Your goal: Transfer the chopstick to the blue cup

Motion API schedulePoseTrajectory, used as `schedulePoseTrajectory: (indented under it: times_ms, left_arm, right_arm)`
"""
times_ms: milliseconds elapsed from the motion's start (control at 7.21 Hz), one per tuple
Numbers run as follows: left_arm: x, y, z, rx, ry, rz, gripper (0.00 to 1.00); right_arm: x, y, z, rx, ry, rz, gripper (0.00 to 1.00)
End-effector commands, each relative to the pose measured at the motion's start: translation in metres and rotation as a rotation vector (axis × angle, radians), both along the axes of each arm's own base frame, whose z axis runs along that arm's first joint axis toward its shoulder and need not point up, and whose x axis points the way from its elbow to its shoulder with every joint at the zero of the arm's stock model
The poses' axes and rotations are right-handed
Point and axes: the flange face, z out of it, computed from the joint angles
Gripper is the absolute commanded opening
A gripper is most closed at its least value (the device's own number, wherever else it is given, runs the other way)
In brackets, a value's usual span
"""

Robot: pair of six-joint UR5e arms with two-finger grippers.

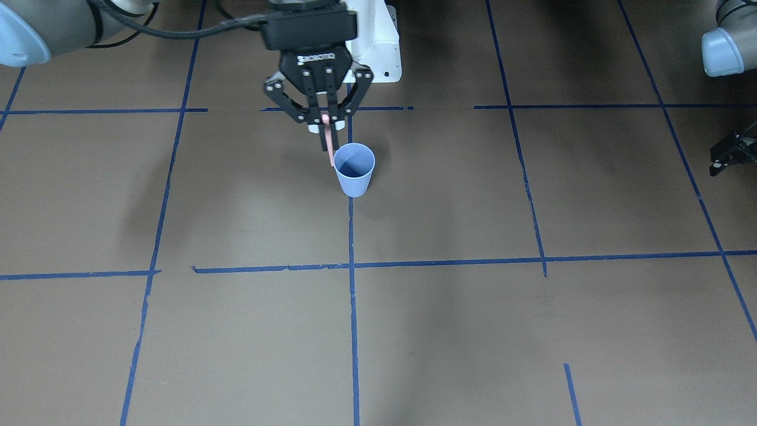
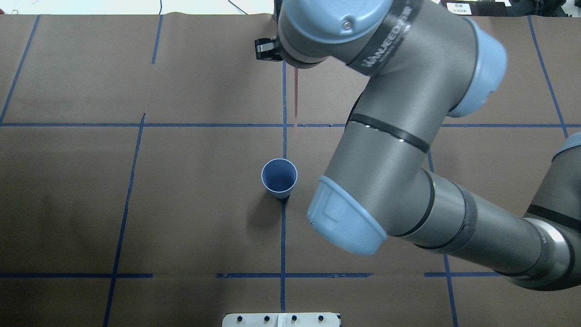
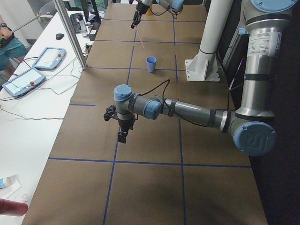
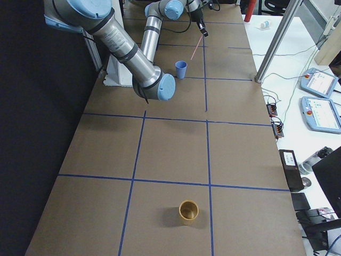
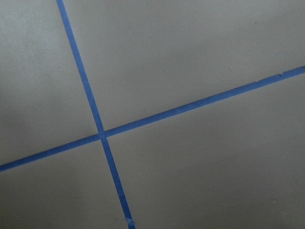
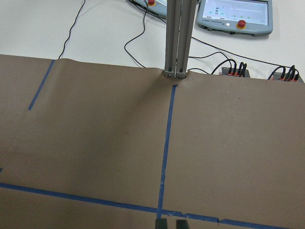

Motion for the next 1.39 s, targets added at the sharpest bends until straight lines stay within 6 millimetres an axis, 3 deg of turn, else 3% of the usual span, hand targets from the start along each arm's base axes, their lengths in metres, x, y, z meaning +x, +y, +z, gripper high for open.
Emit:
schedulePoseTrajectory:
  times_ms: [0, 277, 693, 971, 1109, 1248]
  left_arm:
    - [0.000, 0.001, 0.000, -0.001, 0.000, -0.001, 1.00]
    - [-0.001, 0.002, 0.000, -0.003, 0.000, -0.003, 1.00]
    - [-0.001, 0.002, -0.001, 0.000, 0.001, -0.003, 1.00]
    - [-0.001, 0.002, -0.003, 0.005, 0.002, -0.003, 1.00]
    - [-0.001, 0.001, -0.006, 0.009, 0.003, -0.003, 1.00]
    - [-0.001, 0.001, -0.007, 0.012, 0.004, -0.003, 1.00]
  right_arm:
    - [-0.031, 0.021, -0.004, 0.012, 0.011, -0.015, 0.00]
    - [-0.059, 0.045, 0.003, 0.031, 0.044, -0.035, 0.00]
    - [-0.104, 0.075, 0.031, 0.015, 0.087, -0.057, 0.00]
    - [-0.105, 0.075, 0.032, 0.013, 0.090, -0.057, 0.02]
    - [-0.105, 0.075, 0.029, 0.016, 0.084, -0.057, 0.46]
    - [-0.105, 0.075, 0.035, 0.021, 0.076, -0.057, 0.99]
